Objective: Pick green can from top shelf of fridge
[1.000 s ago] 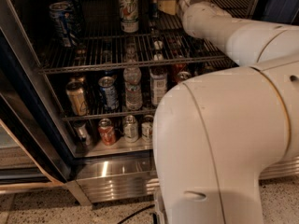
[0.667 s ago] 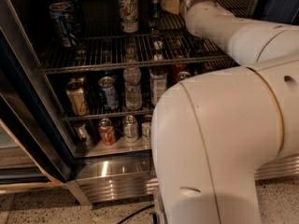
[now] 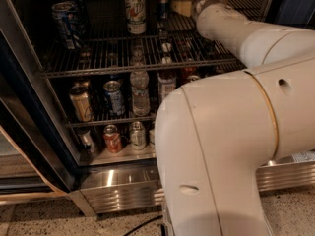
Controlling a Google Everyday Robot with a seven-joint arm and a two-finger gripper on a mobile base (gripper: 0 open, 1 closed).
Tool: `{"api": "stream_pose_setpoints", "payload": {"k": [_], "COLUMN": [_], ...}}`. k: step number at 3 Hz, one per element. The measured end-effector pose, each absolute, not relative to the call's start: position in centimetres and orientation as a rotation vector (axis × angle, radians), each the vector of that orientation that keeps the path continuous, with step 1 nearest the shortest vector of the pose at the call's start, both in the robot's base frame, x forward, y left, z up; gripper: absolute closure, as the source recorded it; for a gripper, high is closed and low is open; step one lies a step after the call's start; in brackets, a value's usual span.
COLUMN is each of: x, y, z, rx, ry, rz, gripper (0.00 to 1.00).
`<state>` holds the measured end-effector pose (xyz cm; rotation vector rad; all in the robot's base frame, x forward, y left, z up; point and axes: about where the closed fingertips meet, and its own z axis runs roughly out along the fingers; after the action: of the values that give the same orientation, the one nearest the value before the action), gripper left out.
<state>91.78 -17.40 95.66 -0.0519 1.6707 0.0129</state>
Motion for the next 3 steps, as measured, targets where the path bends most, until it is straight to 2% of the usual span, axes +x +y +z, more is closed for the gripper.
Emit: {"api": "stream_pose_setpoints", "payload": {"k": [3], "x": [94.3], "y": [-19.7], "z": [95.8], "rx": [-0.027], "ry": [1.64], "rz": [-0.091], "gripper": [0.0]}}
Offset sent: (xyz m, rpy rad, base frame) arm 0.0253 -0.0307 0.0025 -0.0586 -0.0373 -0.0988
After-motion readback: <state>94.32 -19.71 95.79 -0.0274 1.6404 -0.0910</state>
